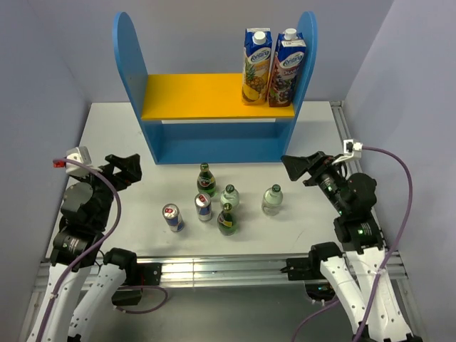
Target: Place and organize the beverage onto the shelf
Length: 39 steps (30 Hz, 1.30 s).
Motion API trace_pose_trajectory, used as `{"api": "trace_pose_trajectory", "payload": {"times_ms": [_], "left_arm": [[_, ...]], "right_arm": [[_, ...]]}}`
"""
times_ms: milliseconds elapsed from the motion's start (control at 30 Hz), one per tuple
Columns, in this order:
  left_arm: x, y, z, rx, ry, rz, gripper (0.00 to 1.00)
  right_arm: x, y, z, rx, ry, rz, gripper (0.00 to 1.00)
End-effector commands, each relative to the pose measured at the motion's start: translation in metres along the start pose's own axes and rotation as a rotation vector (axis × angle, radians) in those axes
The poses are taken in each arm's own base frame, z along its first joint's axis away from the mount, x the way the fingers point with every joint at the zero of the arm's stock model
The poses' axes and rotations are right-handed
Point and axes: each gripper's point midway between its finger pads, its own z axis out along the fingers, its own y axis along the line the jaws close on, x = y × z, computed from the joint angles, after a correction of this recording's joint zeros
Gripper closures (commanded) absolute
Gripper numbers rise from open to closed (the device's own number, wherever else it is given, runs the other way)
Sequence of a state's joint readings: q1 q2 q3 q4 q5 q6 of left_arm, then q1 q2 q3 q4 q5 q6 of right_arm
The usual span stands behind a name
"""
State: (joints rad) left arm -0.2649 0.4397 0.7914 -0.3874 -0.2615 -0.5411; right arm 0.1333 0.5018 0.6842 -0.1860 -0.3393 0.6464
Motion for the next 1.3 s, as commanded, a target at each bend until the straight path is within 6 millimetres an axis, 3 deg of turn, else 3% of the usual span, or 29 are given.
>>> {"api": "trace_pose_trajectory", "payload": {"times_ms": [0,67,133,200,267,300,400,433,467,500,533,567,600,667,700,767,800,833,933,1033,1267], "left_arm": [[0.009,0.002,0.004,0.002,0.031,0.052,0.01],[0.008,0.005,0.005,-0.020,0.036,0.056,0.01],[0.009,0.006,0.007,-0.027,0.040,0.060,0.01],[0.012,0.006,0.009,-0.025,0.049,0.063,0.01],[0.012,0.002,0.009,-0.007,0.053,0.061,0.01],[0.012,0.002,0.009,-0.002,0.052,0.063,0.01],[0.011,0.006,0.009,-0.016,0.035,0.058,0.01],[0.009,0.007,0.010,-0.024,0.028,0.057,0.01],[0.009,0.008,0.009,-0.028,0.025,0.059,0.01],[0.010,0.010,0.010,-0.032,0.027,0.064,0.01],[0.009,0.009,0.009,-0.030,0.024,0.068,0.01],[0.008,0.010,0.009,-0.033,0.023,0.076,0.01],[0.008,0.010,0.009,-0.032,0.023,0.079,0.01],[0.006,0.013,0.010,-0.046,0.014,0.085,0.01],[0.005,0.015,0.010,-0.059,0.011,0.081,0.01],[0.003,0.019,0.009,-0.086,0.005,0.077,0.01],[0.003,0.019,0.008,-0.087,0.006,0.076,0.01],[0.004,0.019,0.008,-0.083,0.006,0.079,0.01],[0.009,0.010,0.010,-0.023,0.027,0.092,0.01],[0.013,0.006,0.010,0.004,0.042,0.101,0.01],[0.013,0.002,0.007,0.030,0.042,0.105,0.03]], "right_arm": [[-0.020,0.009,-0.020,0.028,-0.069,-0.119,0.00],[-0.016,0.012,-0.027,0.012,-0.084,-0.135,0.00],[-0.017,0.005,-0.031,0.060,-0.096,-0.141,0.00],[-0.005,-0.006,-0.024,0.110,-0.033,-0.142,0.00],[0.021,-0.002,-0.011,0.074,0.084,-0.128,0.01],[0.035,0.009,-0.007,0.006,0.151,-0.118,0.01],[0.059,0.023,0.005,-0.022,0.203,-0.124,0.04],[0.048,0.009,0.009,0.102,0.127,-0.161,0.04],[0.060,0.010,0.014,0.130,0.159,-0.199,0.04],[0.081,0.028,0.011,0.092,0.216,-0.249,0.04],[0.075,0.025,0.012,0.174,0.196,-0.295,0.03],[0.089,0.020,0.019,0.246,0.220,-0.333,0.03],[0.105,0.035,0.013,0.216,0.252,-0.368,0.03],[0.108,0.032,0.010,0.302,0.209,-0.356,0.02],[0.120,0.028,0.006,0.302,0.226,-0.354,0.02],[0.118,0.021,0.001,0.311,0.174,-0.256,0.02],[0.127,0.002,-0.004,0.350,0.174,-0.264,0.02],[0.124,-0.005,-0.010,0.378,0.141,-0.188,0.02],[0.124,-0.043,-0.024,0.497,0.095,-0.215,0.03],[0.118,-0.061,-0.035,0.582,0.054,-0.176,0.03],[0.123,-0.073,-0.035,0.637,0.019,-0.219,0.02]]}}
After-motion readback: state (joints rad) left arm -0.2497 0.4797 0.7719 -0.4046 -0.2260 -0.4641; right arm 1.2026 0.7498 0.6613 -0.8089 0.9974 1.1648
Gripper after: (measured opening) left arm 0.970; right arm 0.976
